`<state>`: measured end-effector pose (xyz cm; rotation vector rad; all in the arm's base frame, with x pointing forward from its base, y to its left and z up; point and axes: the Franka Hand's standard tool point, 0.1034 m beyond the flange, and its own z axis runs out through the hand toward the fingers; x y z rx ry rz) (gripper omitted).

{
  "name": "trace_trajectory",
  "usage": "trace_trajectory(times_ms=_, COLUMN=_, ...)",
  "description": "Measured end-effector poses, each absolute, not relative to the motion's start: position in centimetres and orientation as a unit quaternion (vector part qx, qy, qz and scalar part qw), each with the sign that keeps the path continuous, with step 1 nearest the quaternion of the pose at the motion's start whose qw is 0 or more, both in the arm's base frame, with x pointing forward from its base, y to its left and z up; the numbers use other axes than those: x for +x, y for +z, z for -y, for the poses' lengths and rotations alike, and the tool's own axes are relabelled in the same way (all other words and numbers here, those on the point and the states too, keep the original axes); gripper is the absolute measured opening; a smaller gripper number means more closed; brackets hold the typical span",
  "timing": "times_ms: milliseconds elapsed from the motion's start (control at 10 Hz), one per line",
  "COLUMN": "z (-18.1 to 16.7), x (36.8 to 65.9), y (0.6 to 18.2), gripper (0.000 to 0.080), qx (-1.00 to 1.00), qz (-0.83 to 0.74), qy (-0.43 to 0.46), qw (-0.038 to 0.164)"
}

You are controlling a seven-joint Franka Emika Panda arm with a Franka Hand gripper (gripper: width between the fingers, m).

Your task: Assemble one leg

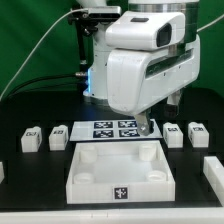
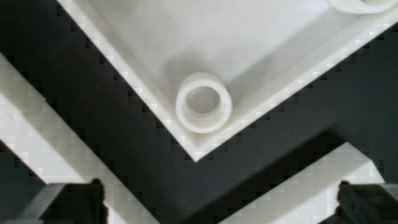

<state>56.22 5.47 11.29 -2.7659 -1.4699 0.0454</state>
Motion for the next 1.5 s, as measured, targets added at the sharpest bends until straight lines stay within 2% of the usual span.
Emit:
trace_trajectory(times_ms=100, z=-5.1, x=54.8, y=10.9, gripper=0.065, qx=-0.855, qz=0.518, qy=0.014, qw=0.005)
trace_trajectory(times_ms=300, z=-3.4, x=50.2, y=9.8, gripper=0.065, qx=-0.774, qz=0.634, qy=0.013, qw=0.006)
trace_trajectory(times_ms=500, z=-1.1, x=45.7, y=7.2, gripper=0.065, qx=-0.693, qz=0.72, qy=0.012, qw=0.013)
trace_trajectory(times_ms=600, z=-0.4, x=44.4, y=5.9, gripper=0.065, qx=-0.68, qz=0.733, qy=0.011, qw=0.016)
trace_trajectory(times_ms=900, z=0.3, x=43.0, y=1.8, gripper=0.065, qx=-0.689, qz=0.724, qy=0.01, qw=0.03)
trace_trajectory(times_ms=1000, z=0.4, x=42.6, y=1.1, gripper=0.065, qx=-0.693, qz=0.72, qy=0.013, qw=0.035)
trace_trajectory(times_ms=1200, z=0.4, x=42.5, y=1.0, gripper=0.065, qx=-0.704, qz=0.709, qy=0.014, qw=0.035)
trace_trajectory(times_ms=1300, z=0.4, x=42.5, y=1.0, gripper=0.0562, qx=-0.704, qz=0.709, qy=0.014, qw=0.035)
trace_trajectory(times_ms=1400, z=0.4, x=42.5, y=1.0, gripper=0.0426, qx=-0.705, qz=0.709, qy=0.014, qw=0.035)
trace_trajectory(times_ms=1500, z=0.4, x=42.5, y=1.0, gripper=0.0426, qx=-0.705, qz=0.709, qy=0.014, qw=0.035)
